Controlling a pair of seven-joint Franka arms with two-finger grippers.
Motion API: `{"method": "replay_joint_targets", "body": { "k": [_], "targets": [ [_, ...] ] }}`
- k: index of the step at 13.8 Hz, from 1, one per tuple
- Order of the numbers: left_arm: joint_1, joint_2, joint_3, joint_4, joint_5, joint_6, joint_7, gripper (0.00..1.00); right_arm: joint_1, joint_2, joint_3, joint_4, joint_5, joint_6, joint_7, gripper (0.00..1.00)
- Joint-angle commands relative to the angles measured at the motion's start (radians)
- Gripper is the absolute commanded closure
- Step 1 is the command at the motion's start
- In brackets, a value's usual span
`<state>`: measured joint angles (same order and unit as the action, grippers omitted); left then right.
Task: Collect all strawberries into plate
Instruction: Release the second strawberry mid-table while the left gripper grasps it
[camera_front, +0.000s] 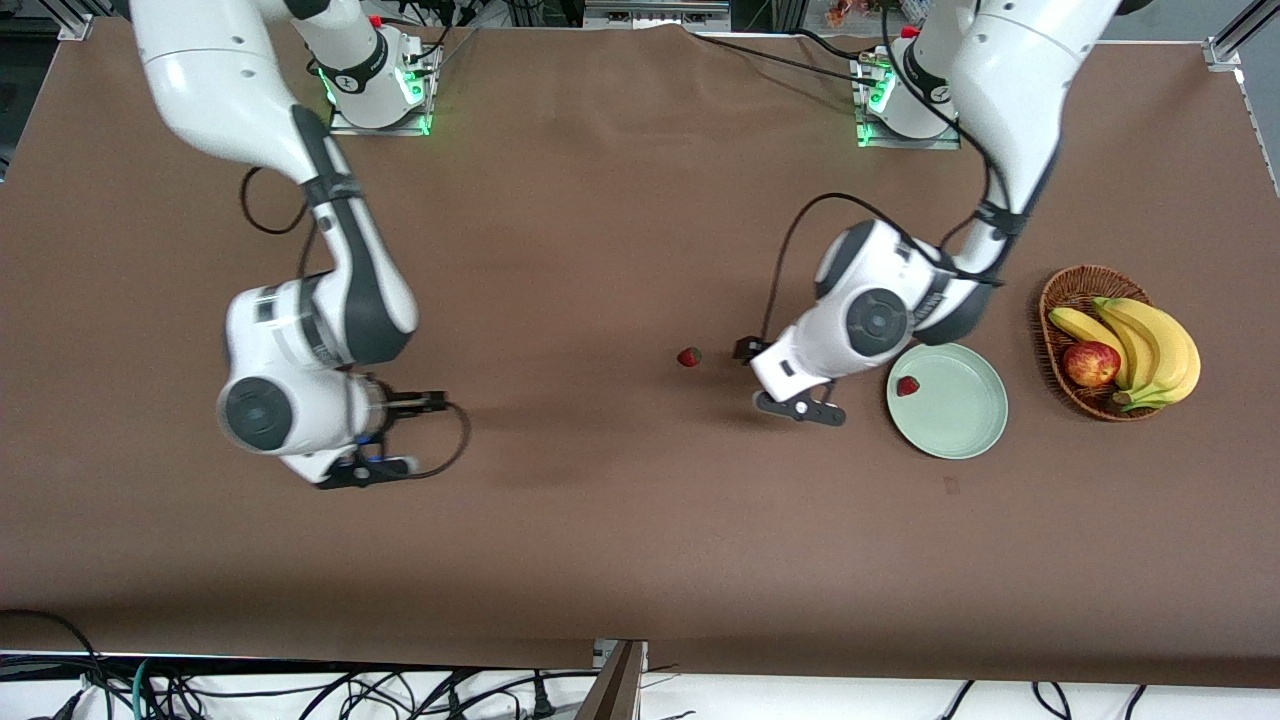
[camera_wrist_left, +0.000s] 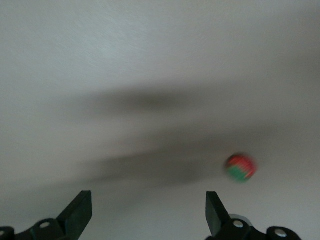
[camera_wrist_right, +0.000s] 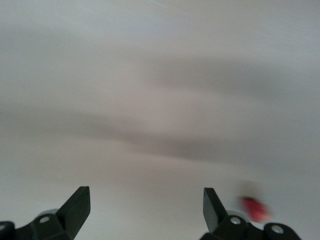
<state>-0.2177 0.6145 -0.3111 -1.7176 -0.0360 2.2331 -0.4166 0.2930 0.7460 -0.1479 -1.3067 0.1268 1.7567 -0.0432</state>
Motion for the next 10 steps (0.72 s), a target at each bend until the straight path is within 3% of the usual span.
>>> {"method": "replay_joint_targets", "body": {
  "k": [1,4,7,10],
  "targets": [
    [-0.054,0.013,0.007,-0.062,0.008,0.119,-0.229,0.0,0.015,-0.051,-0.103,-0.127,-0.007,0.0,-0.168,0.0],
    [-0.114,0.031,0.01,-0.115,0.013,0.27,-0.365,0.0,0.015,-0.097,-0.165,-0.308,-0.006,0.145,-0.317,0.0],
    [-0.141,0.044,0.014,-0.114,0.015,0.295,-0.424,0.0,0.015,-0.175,-0.165,-0.523,-0.006,0.346,-0.323,0.0],
    [-0.15,0.057,0.015,-0.114,0.015,0.336,-0.452,0.03,0.017,-0.194,-0.165,-0.614,-0.003,0.421,-0.322,0.0]
  ]
}}
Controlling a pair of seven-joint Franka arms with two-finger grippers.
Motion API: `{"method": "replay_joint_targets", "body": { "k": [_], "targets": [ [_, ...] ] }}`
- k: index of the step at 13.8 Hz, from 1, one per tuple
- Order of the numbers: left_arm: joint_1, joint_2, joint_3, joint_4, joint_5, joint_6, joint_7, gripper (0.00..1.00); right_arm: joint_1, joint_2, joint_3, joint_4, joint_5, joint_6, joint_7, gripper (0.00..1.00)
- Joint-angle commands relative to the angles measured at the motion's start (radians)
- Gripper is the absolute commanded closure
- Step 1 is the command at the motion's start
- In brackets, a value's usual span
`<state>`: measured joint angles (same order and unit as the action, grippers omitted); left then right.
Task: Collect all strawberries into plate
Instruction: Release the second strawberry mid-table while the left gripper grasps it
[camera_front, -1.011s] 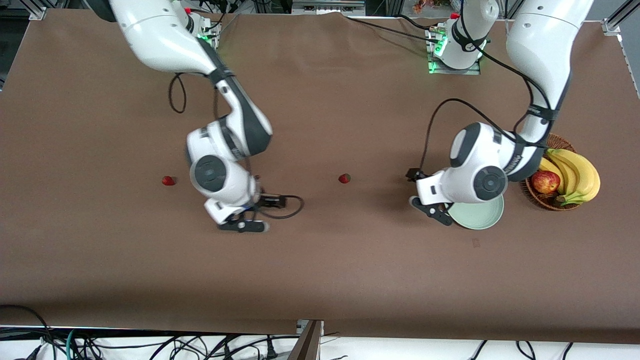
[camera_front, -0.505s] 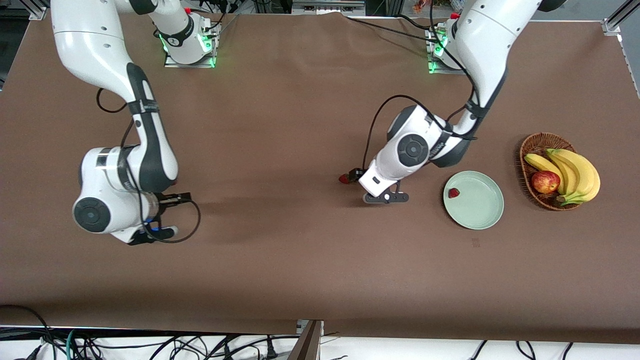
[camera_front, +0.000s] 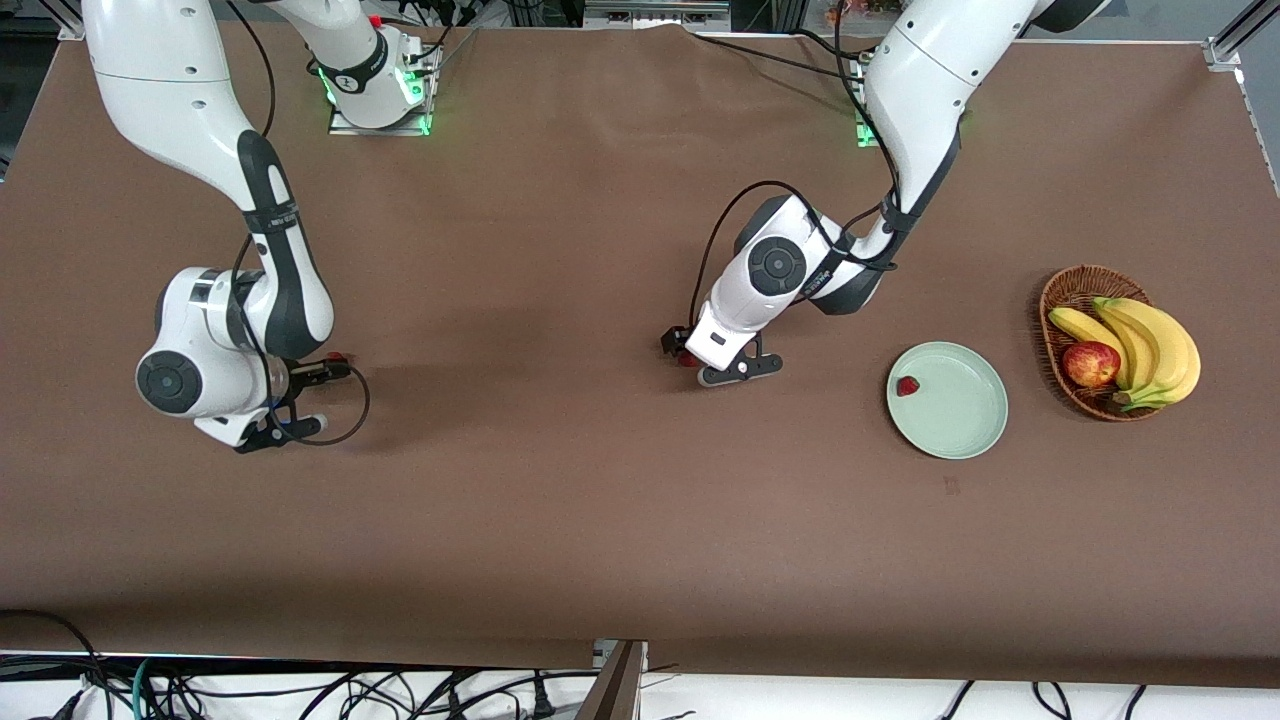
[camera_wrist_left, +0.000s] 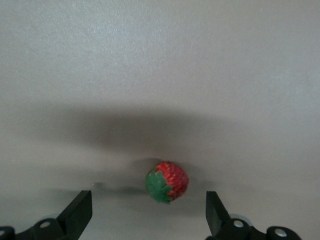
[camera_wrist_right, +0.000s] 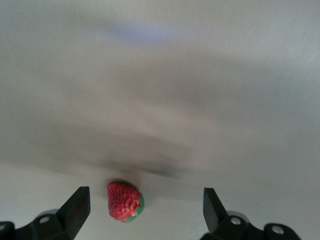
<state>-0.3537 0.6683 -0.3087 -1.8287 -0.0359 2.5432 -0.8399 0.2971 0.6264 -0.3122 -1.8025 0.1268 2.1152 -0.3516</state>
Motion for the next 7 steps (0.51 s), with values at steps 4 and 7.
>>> {"method": "replay_joint_targets", "body": {
  "k": [4,7],
  "targets": [
    [-0.016,0.013,0.013,0.002,0.014,0.055,-0.028,0.23,0.013,-0.085,0.002,-0.161,0.01,0.089,-0.012,0.0],
    [-0.014,0.016,0.016,0.005,0.014,0.061,-0.028,0.37,0.013,-0.085,0.002,-0.169,0.011,0.089,-0.01,0.19]
  ]
}}
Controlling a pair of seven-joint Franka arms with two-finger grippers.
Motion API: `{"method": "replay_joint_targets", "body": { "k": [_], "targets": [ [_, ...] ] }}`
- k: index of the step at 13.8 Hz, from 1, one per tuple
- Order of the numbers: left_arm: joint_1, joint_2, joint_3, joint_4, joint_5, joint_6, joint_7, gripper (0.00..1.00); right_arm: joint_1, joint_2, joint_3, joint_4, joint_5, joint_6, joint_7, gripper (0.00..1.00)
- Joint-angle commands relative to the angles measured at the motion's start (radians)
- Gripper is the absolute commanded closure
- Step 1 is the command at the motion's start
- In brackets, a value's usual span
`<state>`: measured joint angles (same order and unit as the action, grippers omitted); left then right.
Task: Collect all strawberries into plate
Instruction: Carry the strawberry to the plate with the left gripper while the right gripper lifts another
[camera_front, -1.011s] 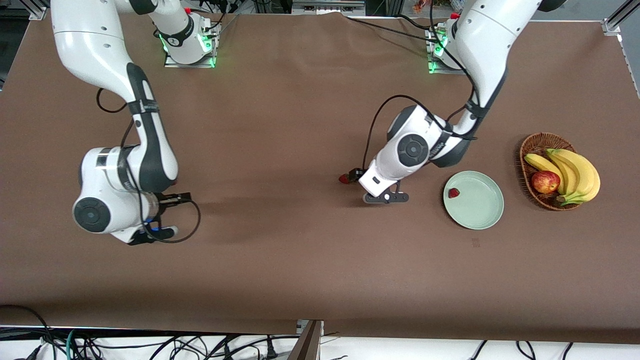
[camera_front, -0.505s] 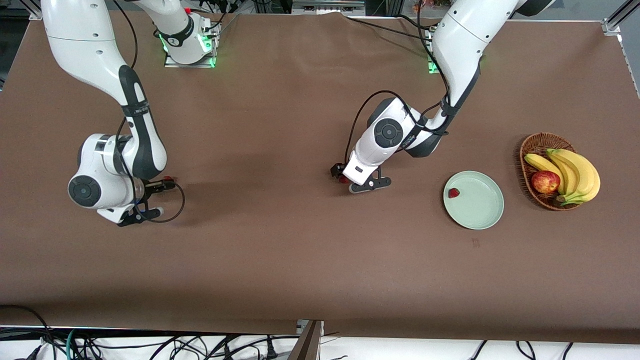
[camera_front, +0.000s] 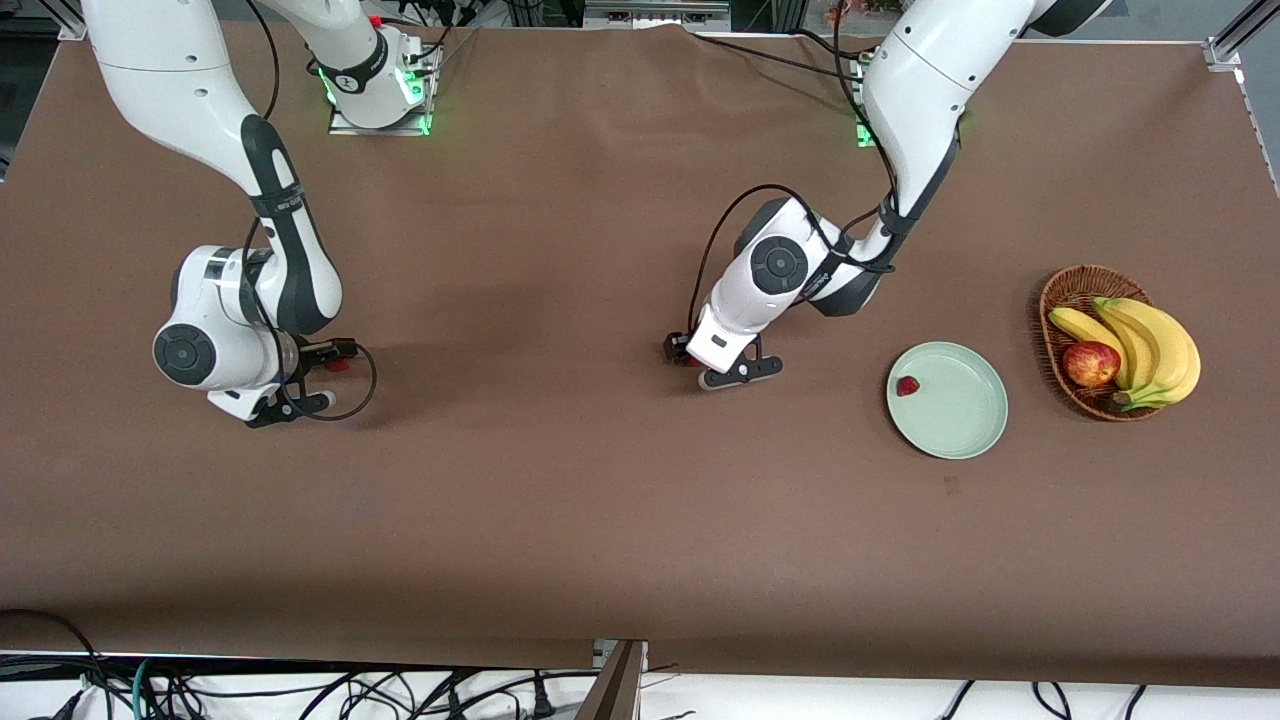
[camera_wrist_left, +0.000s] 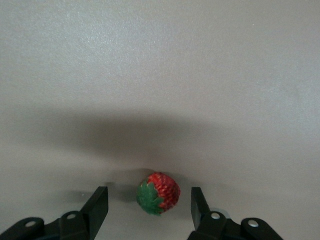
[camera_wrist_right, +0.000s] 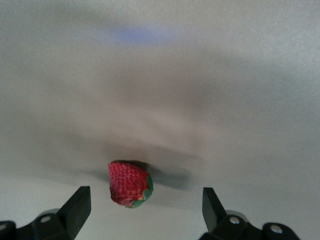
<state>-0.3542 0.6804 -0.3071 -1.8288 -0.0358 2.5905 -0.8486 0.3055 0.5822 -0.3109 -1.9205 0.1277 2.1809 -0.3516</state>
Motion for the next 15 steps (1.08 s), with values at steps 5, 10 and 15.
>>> {"method": "replay_joint_targets", "body": {
  "k": [5,10,15],
  "targets": [
    [-0.015,0.014,0.016,0.005,0.014,0.016,-0.018,0.43,0.004,-0.039,0.006,-0.049,0.013,0.017,0.003,0.81],
    [-0.014,0.013,0.017,0.006,0.016,0.016,-0.015,0.92,0.036,-0.035,0.041,0.066,0.084,-0.01,0.084,0.93],
    [0.035,-0.045,0.02,0.02,0.082,-0.076,0.012,1.0,0.098,-0.013,0.116,0.146,0.095,-0.02,0.37,0.93]
  ]
}}
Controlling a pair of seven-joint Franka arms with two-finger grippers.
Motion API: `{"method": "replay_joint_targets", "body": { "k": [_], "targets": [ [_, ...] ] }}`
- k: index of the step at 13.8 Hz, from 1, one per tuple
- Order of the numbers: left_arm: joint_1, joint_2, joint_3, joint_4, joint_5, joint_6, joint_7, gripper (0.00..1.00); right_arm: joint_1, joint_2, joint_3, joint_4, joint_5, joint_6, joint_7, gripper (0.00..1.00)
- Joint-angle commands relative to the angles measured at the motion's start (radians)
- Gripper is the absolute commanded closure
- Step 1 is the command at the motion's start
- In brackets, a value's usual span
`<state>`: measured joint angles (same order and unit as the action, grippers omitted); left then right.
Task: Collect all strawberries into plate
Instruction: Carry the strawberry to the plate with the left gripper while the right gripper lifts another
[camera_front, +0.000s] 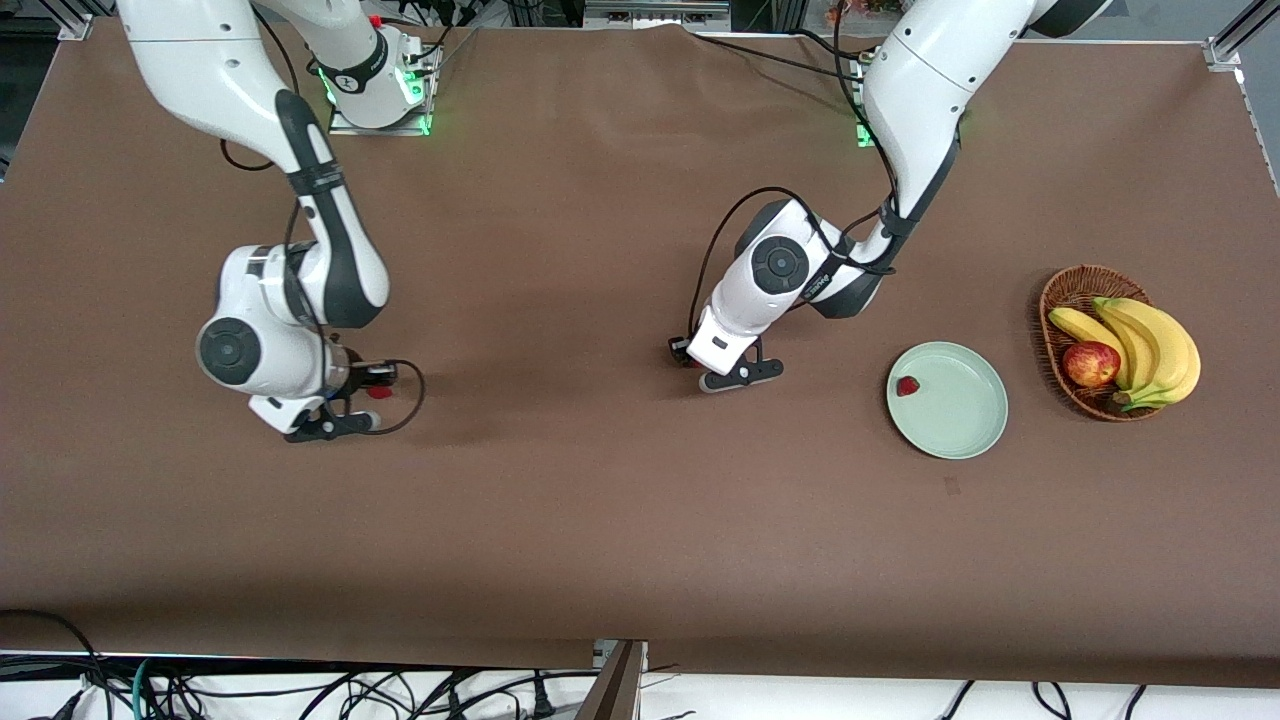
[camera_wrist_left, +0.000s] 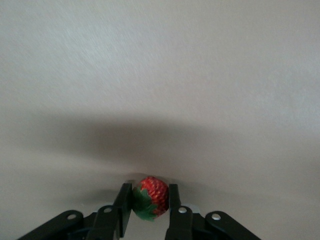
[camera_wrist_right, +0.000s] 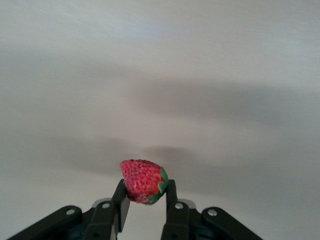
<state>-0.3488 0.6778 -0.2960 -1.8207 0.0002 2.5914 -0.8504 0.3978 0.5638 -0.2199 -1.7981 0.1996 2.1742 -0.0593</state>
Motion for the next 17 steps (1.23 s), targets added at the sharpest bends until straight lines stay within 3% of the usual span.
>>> {"method": "replay_joint_targets", "body": {
  "k": [1,4,6,9,11,15,16,17],
  "targets": [
    [0.051,-0.056,0.008,0.043,0.069,-0.168,0.06,1.0,0.006,0.008,0.042,0.025,0.047,-0.007,0.108,0.93],
    [0.119,-0.072,0.008,0.162,0.076,-0.461,0.276,1.0,0.016,0.021,0.054,0.043,0.099,-0.005,0.119,0.93],
    [0.193,-0.072,0.008,0.193,0.078,-0.584,0.469,1.0,0.039,0.021,0.054,0.045,0.133,0.001,0.137,0.93],
    [0.293,-0.072,0.015,0.192,0.095,-0.64,0.756,1.0,0.136,0.077,0.054,0.132,0.153,0.01,0.359,0.93],
    [0.344,-0.07,0.023,0.192,0.174,-0.654,0.902,0.99,0.221,0.151,0.054,0.237,0.153,0.025,0.581,0.93],
    [0.39,-0.067,0.032,0.192,0.291,-0.671,1.039,0.98,0.381,0.27,0.056,0.399,0.153,0.163,0.922,0.93],
    [0.41,-0.064,0.032,0.192,0.322,-0.671,1.091,0.95,0.424,0.293,0.056,0.419,0.153,0.215,0.973,0.93],
    [0.428,-0.061,0.031,0.192,0.339,-0.671,1.132,0.79,0.462,0.323,0.056,0.446,0.153,0.278,1.022,0.93]
  ]
}}
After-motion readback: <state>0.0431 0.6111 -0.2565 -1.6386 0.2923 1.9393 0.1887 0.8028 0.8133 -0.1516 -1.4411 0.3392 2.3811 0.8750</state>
